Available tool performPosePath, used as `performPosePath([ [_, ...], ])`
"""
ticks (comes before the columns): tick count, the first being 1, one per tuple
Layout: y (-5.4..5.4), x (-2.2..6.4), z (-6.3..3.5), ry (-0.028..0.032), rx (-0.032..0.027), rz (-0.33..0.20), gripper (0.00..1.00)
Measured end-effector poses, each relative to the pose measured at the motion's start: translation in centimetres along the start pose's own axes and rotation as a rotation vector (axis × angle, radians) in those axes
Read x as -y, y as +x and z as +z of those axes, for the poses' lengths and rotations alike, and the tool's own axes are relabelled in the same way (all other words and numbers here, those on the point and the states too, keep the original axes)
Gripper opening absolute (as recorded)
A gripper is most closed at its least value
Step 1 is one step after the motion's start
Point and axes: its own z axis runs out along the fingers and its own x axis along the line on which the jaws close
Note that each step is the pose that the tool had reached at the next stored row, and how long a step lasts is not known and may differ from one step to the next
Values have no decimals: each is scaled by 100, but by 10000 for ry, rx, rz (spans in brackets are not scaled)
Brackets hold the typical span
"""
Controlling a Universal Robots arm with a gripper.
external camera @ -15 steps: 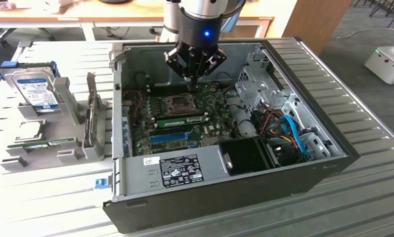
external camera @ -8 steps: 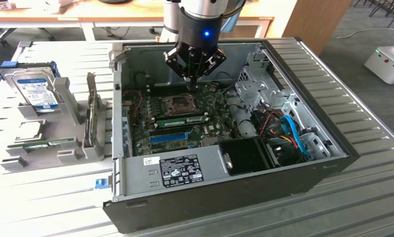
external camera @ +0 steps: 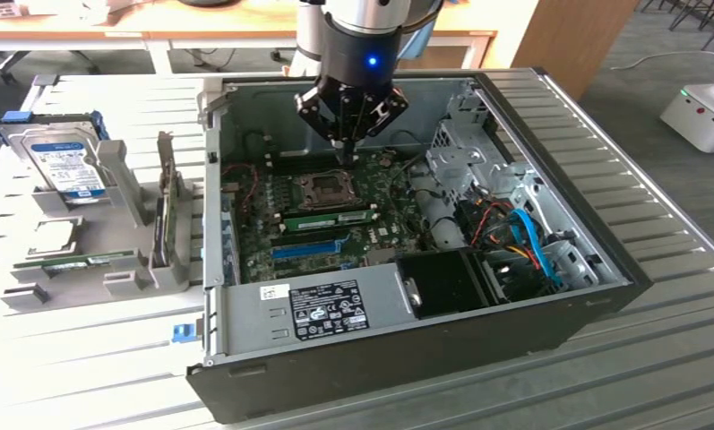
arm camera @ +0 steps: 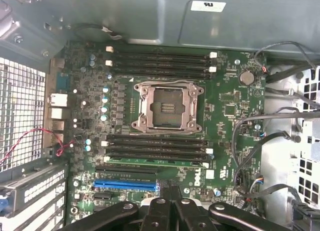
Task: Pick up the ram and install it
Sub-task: 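Press down the ram until it locks into place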
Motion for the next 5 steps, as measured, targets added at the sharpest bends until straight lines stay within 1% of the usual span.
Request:
performPosePath([
  [5, 1, 0, 1, -1, 1, 0, 11],
])
